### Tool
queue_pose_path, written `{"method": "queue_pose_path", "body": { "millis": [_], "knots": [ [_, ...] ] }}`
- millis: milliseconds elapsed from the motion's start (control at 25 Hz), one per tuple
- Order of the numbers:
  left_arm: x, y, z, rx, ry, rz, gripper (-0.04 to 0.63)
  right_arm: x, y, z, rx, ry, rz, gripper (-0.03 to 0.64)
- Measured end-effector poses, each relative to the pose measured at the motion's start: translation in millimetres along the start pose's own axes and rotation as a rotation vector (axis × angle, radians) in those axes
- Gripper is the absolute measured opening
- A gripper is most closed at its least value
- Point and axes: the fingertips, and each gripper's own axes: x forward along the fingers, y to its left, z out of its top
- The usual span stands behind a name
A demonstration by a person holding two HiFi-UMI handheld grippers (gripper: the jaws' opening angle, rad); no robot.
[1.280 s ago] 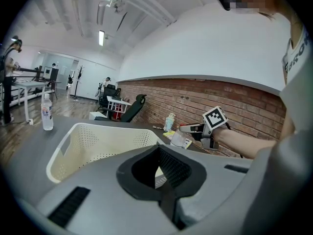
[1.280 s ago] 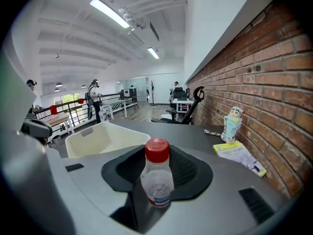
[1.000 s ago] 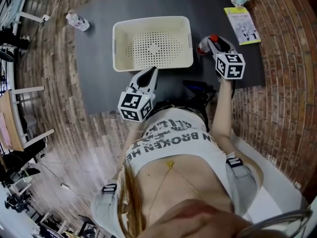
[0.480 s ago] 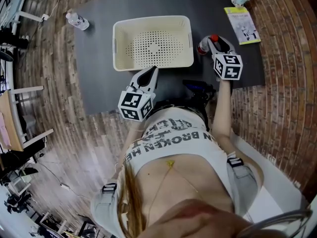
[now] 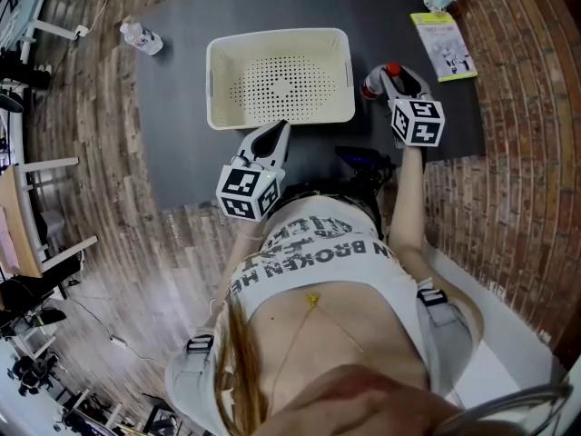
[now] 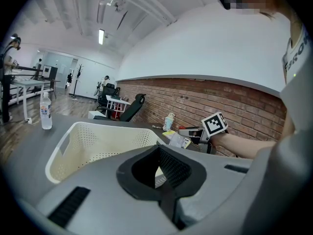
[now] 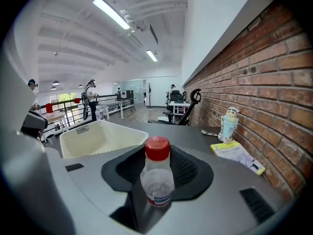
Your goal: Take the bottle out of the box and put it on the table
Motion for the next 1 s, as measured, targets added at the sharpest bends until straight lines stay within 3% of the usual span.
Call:
{"method": "queue_pose_path", "body": {
  "millis": [840, 1000],
  "knots": [
    [-1.9, 4.3, 2.2, -0.005, -0.009, 0.006, 0.005, -0.9, -0.6, -1.0, 0.020, -0.016, 0.000, 0.158],
    [-2.2, 6.5, 2.8, -0.005, -0.012, 0.007, 0.005, -3.3, 2.1, -2.0, 0.042, -0.020, 0.005, 0.196]
  ]
}}
